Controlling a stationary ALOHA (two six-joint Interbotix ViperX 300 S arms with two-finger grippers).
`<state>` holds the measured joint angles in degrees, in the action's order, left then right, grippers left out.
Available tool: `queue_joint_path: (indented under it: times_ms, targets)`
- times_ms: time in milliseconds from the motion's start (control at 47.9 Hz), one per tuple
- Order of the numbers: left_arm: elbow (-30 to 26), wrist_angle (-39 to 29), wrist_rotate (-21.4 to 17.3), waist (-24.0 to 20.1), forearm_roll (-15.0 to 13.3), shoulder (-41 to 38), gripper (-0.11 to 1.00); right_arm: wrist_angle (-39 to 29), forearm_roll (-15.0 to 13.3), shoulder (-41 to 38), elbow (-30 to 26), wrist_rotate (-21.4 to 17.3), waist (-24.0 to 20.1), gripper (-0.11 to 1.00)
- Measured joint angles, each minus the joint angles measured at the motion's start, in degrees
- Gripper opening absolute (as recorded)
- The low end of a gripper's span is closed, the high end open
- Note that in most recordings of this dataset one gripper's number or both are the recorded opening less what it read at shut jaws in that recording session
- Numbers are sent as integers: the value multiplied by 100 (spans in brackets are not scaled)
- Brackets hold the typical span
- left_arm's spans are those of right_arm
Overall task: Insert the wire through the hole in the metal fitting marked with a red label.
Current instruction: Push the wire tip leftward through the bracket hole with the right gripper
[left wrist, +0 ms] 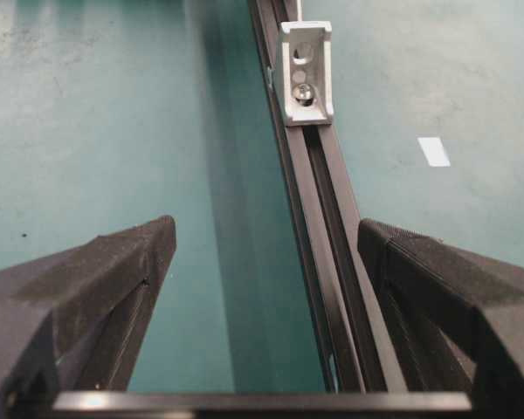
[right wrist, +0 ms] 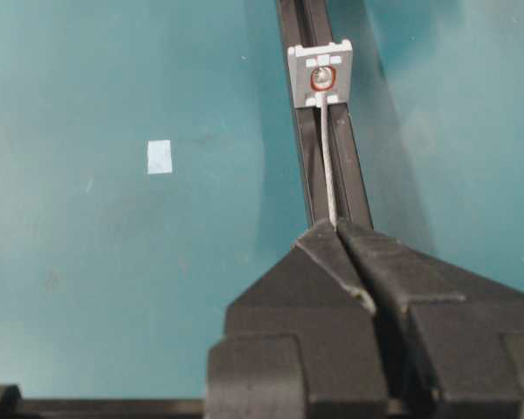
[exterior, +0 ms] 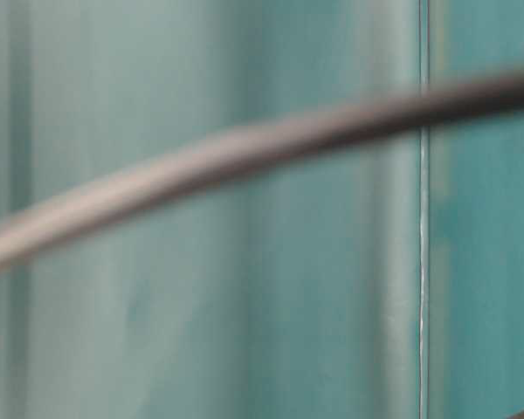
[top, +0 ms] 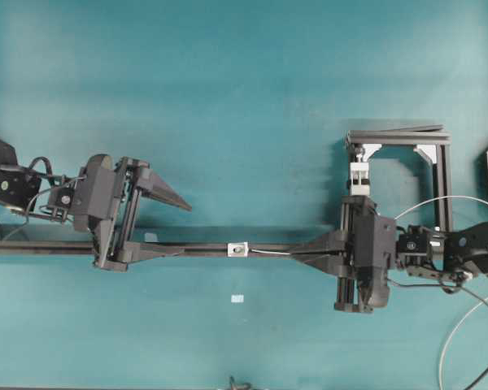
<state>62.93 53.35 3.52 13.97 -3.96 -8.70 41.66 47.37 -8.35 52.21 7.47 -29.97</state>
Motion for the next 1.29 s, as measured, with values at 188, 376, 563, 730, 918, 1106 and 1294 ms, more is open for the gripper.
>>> queue_joint_path:
  times_ms: [188, 376, 563, 730, 918, 1106, 1294]
  targets:
    - [-9, 0, 0, 0, 0, 0, 68, 35, 0, 0, -9, 0, -9, -1]
    - [-9, 0, 0, 0, 0, 0, 68, 114, 0, -62, -18, 0, -9, -1]
    - [0, 0, 0, -9, 0, 0, 68, 132, 0, -114, -62, 9, -9, -1]
    - [-26, -44, 0, 0, 0, 0, 68, 158, 0, -123, -79, 18, 0, -1]
    - [-62, -123, 0, 0, 0, 0, 68, 176, 0, -167, -105, 18, 0, -1]
    - [-70, -123, 0, 0, 0, 0, 68, 176, 0, -246, -185, 18, 18, -1]
    - [-70, -132, 0, 0, 0, 0, 68, 176, 0, -272, -237, 26, 88, -1]
